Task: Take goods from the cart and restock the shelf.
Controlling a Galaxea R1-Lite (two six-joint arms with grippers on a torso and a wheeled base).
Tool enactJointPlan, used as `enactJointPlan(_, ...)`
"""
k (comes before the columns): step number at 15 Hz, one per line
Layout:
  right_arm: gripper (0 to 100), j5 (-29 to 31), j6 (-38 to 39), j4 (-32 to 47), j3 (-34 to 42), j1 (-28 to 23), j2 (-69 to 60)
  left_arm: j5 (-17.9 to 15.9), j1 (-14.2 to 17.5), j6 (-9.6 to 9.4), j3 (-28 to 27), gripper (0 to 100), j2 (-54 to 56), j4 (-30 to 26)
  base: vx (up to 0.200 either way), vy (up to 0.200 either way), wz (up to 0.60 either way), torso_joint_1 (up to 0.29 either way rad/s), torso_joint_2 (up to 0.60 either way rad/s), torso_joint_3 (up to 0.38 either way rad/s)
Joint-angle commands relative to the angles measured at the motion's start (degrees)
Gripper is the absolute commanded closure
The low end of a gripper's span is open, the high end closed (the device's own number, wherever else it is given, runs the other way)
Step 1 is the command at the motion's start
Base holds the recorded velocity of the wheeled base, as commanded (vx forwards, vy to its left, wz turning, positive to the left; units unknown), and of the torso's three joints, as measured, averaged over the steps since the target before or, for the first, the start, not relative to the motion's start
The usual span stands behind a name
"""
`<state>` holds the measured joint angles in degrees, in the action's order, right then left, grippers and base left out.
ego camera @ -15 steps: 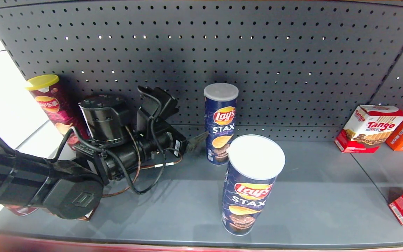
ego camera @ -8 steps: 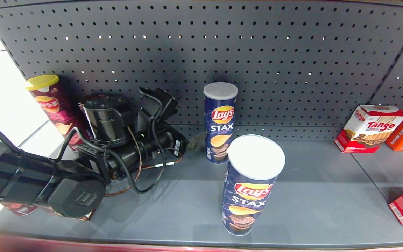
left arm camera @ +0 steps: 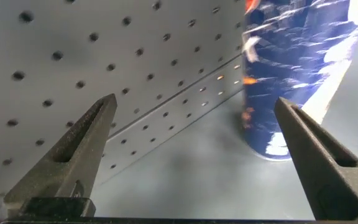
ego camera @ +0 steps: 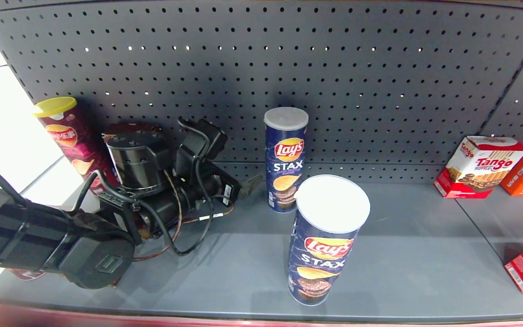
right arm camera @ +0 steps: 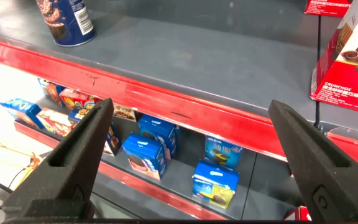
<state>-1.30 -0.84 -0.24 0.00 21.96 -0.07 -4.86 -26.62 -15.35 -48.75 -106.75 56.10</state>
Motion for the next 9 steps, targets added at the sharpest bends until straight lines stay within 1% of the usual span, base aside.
enactJointPlan(1,0,-0.01,-0.04,-0.02,0.00,0.02,0.07,0.56,-0.09,-0.03,-0.03,0,-0.47,-0.11,0.000,0.000,0.00,0.000,0.00,0.000)
enactJointPlan(2,0,-0.01,-0.04,-0.11,0.00,0.02,0.07,1.61,-0.18,-0.12,-0.20,0,-1.79,-0.11,0.000,0.000,0.00,0.000,0.00,0.000)
enactJointPlan(9,0,-0.01,0.05,-0.02,0.00,0.02,0.07,1.79,-0.18,-0.12,-2.14,0,-5.31,-0.11,0.000,0.000,0.00,0.000,0.00,0.000)
